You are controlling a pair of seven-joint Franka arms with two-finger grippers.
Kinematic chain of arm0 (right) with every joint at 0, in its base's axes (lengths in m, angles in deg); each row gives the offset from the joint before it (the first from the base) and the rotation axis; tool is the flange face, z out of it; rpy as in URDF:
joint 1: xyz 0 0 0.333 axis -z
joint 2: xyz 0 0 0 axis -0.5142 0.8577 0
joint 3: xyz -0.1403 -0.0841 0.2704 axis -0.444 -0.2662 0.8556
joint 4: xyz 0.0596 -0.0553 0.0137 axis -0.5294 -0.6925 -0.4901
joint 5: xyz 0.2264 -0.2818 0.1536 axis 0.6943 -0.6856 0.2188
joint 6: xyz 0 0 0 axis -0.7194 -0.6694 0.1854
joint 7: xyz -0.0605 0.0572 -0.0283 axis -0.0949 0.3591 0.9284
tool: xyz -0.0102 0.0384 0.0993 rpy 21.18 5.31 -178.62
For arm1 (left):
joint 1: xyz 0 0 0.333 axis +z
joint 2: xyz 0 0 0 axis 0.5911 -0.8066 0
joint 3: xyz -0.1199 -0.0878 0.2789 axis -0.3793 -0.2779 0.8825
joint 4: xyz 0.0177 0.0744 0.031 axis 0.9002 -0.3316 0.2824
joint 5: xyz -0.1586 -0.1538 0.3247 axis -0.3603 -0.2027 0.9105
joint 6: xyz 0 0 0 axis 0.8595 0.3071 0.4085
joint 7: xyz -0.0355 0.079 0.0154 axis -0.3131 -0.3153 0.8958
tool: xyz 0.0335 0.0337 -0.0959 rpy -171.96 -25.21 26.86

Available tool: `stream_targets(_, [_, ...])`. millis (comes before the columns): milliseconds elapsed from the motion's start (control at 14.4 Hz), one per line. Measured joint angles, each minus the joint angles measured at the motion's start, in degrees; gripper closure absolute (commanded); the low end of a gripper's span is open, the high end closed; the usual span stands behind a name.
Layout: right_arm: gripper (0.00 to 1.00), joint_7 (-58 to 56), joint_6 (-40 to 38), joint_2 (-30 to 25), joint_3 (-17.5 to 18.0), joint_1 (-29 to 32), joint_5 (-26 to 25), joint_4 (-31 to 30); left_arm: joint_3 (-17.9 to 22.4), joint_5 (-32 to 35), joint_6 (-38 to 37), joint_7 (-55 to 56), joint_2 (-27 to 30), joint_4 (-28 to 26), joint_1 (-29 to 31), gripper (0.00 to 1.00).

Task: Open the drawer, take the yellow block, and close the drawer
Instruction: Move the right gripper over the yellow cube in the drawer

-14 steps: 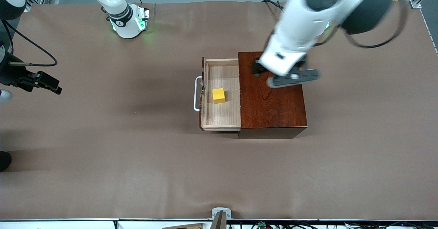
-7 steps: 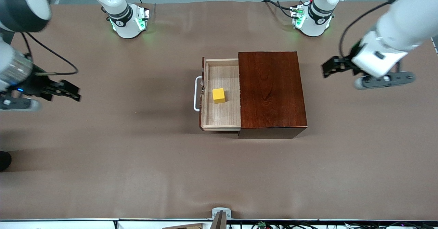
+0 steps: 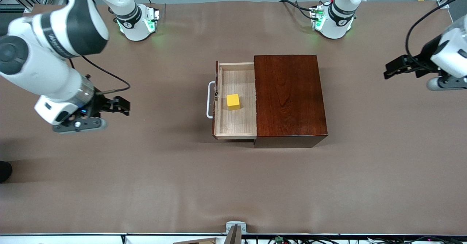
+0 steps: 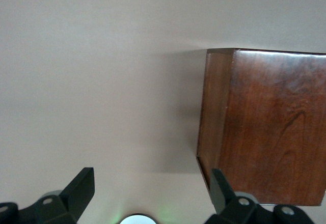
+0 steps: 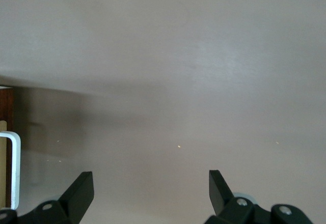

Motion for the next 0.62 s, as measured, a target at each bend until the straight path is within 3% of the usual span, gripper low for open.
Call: stream_targets(623, [0.00, -8.07, 2.08, 1.60, 0.79, -14.13, 0.05, 1.40, 0.37, 0.00, 0.90, -0.79, 0.01, -0.37, 0.00, 0.00])
